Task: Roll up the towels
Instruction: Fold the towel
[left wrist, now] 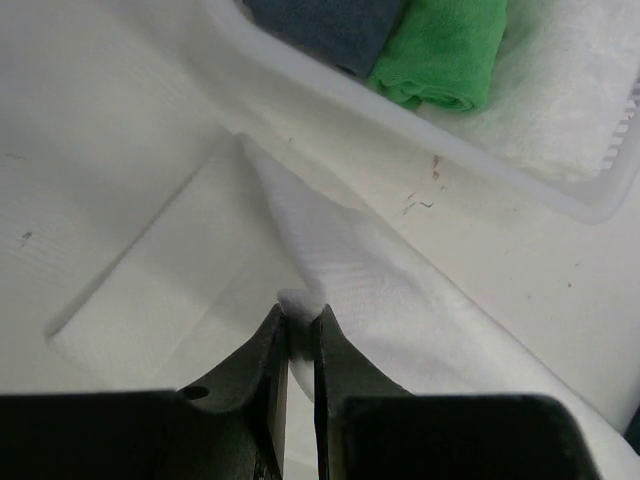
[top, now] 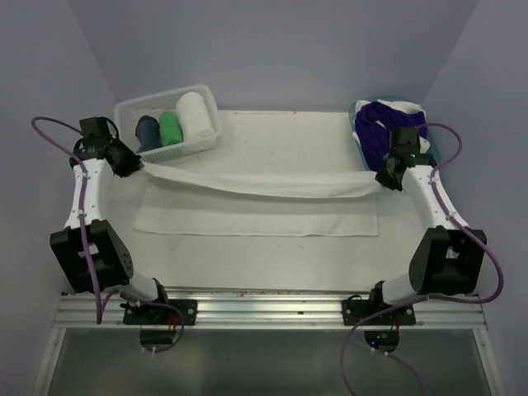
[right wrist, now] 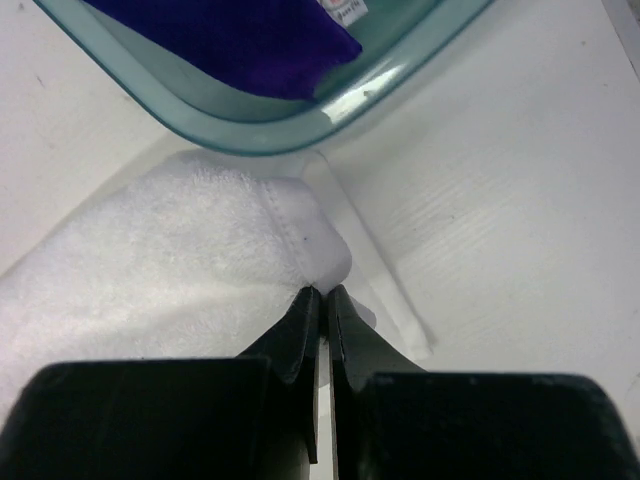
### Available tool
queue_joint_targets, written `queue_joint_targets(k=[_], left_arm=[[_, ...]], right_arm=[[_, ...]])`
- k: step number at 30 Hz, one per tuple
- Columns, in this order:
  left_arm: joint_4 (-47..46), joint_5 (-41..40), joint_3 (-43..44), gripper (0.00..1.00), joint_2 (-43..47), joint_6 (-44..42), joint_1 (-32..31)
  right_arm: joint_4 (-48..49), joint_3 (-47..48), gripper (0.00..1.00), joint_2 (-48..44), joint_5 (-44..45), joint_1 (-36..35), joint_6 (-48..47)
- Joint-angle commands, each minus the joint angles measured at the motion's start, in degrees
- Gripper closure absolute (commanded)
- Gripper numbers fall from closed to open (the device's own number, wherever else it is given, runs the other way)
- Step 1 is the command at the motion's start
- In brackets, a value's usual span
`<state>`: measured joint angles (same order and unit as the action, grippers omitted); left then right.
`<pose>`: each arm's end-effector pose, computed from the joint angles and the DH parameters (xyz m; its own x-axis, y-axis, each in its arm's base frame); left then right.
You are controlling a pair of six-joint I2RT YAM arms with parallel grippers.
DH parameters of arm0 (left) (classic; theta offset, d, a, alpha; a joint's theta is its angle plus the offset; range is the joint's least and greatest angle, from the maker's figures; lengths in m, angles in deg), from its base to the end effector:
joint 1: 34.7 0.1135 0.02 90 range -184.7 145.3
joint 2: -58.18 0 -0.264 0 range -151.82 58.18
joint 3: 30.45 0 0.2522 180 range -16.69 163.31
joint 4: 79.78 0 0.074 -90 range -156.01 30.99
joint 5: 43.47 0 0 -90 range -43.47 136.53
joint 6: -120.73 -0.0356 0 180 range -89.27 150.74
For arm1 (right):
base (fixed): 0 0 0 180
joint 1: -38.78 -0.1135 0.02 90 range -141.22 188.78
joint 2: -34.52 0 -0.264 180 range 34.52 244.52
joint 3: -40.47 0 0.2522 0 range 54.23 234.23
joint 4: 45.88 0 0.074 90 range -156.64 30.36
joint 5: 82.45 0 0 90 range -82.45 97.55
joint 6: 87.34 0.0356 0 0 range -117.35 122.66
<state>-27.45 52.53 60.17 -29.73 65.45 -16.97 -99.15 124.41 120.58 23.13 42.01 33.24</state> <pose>0.3185 0.0979 0.3059 -0.4606 -0.7420 -0.4871 -0.6092 0.6634 -0.4344 0.3144 -0.0273 0.2784 -0.6023 0.5248 -0.6015 0.5959 0.7970 0.0986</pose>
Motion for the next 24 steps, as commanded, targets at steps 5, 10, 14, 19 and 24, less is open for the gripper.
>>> queue_joint_targets(k=[5, 10, 14, 19, 24], left_arm=[[-0.5, -2.2, -12.2, 1.0, 7.1, -1.5, 1.0], [-1.5, -1.3, -17.9, 1.0, 8.3, -1.5, 1.1], [-1.3, -1.4, -18.3, 1.0, 9.2, -1.8, 1.2], [-0.9, -0.9, -14.2, 1.0, 9.5, -0.9, 1.2], [-2.7, 0.2, -8.7, 1.0, 7.5, 0.2, 1.2]], right_arm=[[-1.4, -11.2, 1.0, -10.6, 3.7, 0.6, 0.8], [-1.9, -15.0, 1.0, -12.9, 4.4, 0.6, 1.3], [-1.5, -15.9, 1.0, -15.0, 2.7, 0.6, 0.7], [0.0, -10.2, 1.0, -14.4, 3.7, 0.6, 0.8], [3.6, -0.8, 1.0, -5.2, 6.8, 0.6, 0.0]])
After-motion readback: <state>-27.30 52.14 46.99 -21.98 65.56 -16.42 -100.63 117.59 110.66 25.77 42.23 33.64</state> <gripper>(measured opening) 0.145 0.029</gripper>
